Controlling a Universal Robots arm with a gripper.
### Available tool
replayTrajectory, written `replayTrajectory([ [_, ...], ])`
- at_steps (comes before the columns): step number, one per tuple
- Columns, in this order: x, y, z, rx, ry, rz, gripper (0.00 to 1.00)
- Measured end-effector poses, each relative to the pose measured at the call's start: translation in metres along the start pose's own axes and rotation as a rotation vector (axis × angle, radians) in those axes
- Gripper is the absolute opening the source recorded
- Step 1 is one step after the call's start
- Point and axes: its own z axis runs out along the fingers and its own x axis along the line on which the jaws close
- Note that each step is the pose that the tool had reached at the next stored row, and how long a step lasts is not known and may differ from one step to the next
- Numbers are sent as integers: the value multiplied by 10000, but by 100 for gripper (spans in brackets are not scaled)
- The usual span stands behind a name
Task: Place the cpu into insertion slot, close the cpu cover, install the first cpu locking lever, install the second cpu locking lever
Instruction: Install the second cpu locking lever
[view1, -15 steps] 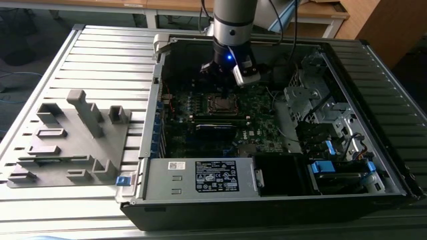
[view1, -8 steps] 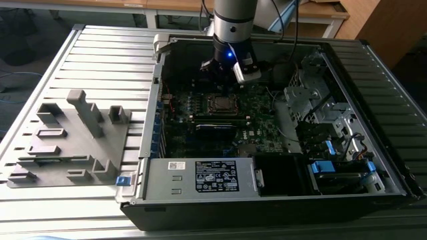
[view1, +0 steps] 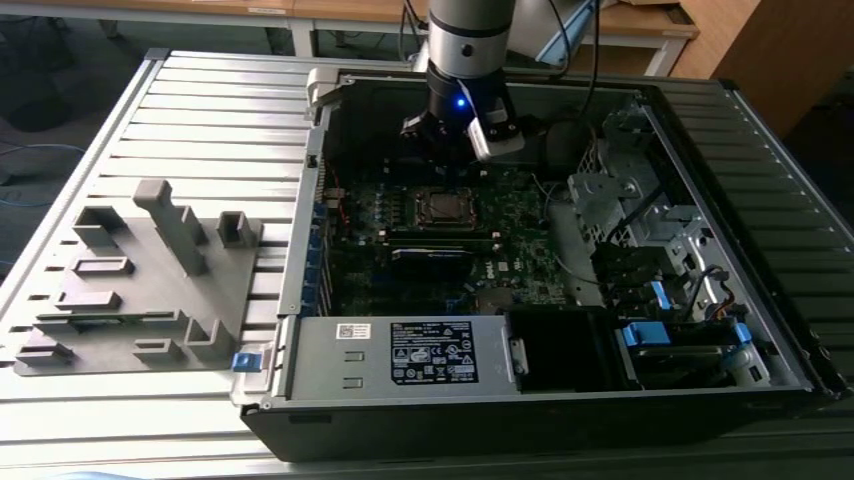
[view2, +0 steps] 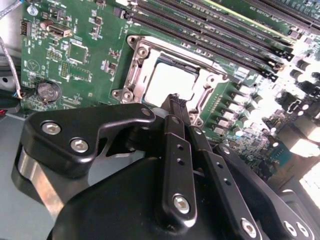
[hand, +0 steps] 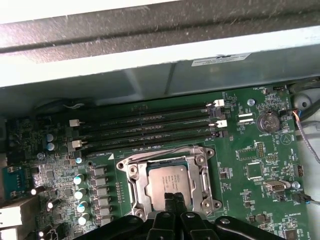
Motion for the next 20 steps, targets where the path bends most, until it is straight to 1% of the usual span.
replayTrajectory([
  [2,0,0,-1,18,-3,-1,11],
  [10,-1,-7,-2,17,-3,-1,11],
  [20,-2,-6,-29,16,-3,-1,11],
])
